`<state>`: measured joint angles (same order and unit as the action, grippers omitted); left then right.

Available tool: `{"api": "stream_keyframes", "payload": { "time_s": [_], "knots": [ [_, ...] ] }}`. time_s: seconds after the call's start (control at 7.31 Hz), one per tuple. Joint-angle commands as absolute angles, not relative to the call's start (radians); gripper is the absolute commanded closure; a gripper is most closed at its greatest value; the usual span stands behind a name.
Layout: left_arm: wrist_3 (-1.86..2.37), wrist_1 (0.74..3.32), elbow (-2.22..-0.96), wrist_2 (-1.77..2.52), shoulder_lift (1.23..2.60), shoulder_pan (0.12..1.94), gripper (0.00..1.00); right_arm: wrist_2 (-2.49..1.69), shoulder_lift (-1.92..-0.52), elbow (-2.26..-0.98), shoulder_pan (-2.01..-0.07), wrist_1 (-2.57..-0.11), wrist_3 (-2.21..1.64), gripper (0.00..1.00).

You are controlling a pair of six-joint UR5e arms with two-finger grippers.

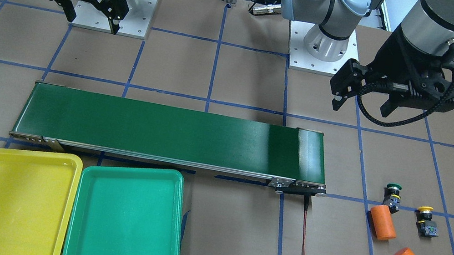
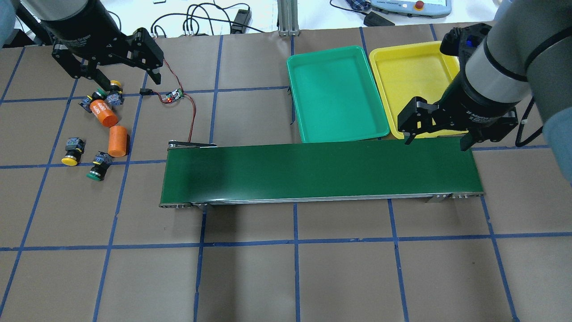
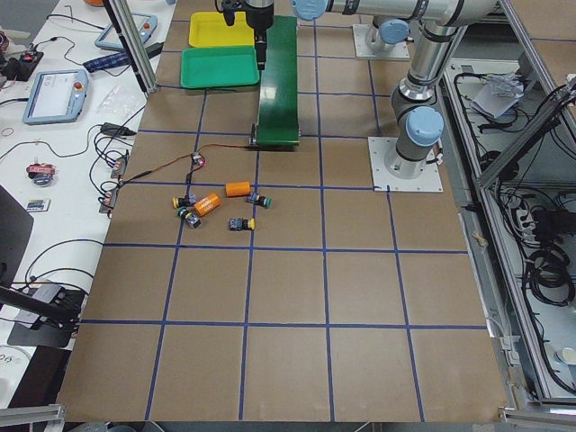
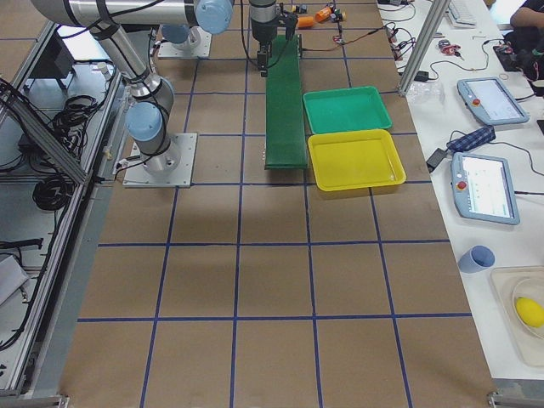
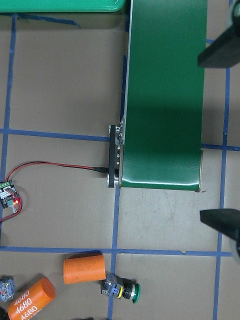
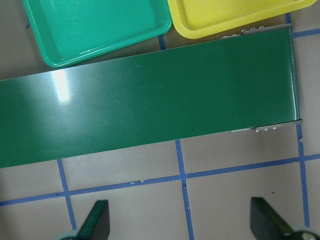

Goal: Sort buttons by color to trays
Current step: 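Reach the left gripper down and grasp the plain orange cylinder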

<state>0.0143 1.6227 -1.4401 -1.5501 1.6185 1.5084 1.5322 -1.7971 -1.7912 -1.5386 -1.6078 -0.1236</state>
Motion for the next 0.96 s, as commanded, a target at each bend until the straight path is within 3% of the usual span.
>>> {"api": "stream_keyframes", "payload": {
  "time_s": [0.0,0.27,0.82],
  "knots": [
    [0.012,1.626,-1.439,-1.552,1.617,1.511,0.0,1.534,-1.796,-1.792,-1.536,-1.606,-0.123,0.0],
    [-0.015,1.612,-1.445,-1.554,1.646,1.482,0.0,1.525,-1.796,-1.792,-1.535,-1.609,-0.121,0.0],
    [-0.341,1.443,-1.521,-1.546,1.817,1.237,0.0,1.517,-1.793,-1.792,-1.536,-1.614,-0.121,0.0]
  ]
}}
